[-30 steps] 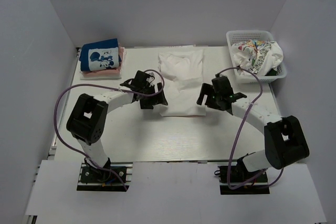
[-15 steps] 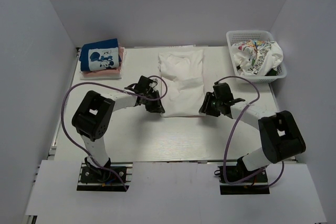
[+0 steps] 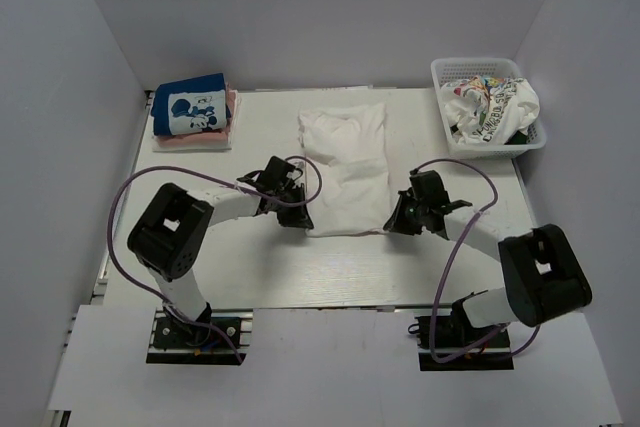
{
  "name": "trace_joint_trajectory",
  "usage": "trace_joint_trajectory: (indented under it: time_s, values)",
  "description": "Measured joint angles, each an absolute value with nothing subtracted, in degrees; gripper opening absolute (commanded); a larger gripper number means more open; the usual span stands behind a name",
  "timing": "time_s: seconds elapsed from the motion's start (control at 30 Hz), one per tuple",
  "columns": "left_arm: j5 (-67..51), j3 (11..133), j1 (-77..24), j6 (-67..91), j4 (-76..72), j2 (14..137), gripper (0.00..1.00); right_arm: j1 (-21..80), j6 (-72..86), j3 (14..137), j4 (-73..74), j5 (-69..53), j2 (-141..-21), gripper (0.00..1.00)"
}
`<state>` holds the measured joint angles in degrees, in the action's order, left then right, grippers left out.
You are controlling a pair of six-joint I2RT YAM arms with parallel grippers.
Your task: Fold and stack the t-shirts
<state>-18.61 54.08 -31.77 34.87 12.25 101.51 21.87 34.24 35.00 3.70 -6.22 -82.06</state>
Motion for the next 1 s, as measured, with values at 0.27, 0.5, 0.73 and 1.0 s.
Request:
trace_joint_trajectory:
  time_s: [0.27,0.5,0.73,1.0]
  values:
    - [-23.4,47.8,-35.9,33.2,23.4,86.0,0.00,22.6,34.2,30.2,14.2,-12.8,-59.1,0.00]
    - [-27.0,51.6,-37.2,31.5,29.2,73.1,0.00,22.6,33.8,37.0,22.8,-15.9,-48.2,0.00]
    - [-13.8,59.7,-36.1,35.1,31.0,72.0,0.00,22.5,32.3,50.5,24.5,-13.5,-60.5,0.00]
    - [1.2,74.7,-34.5,38.6,34.4,83.3,0.00,21.8,30.2,64.6,24.4,-9.5,-74.7,0.00]
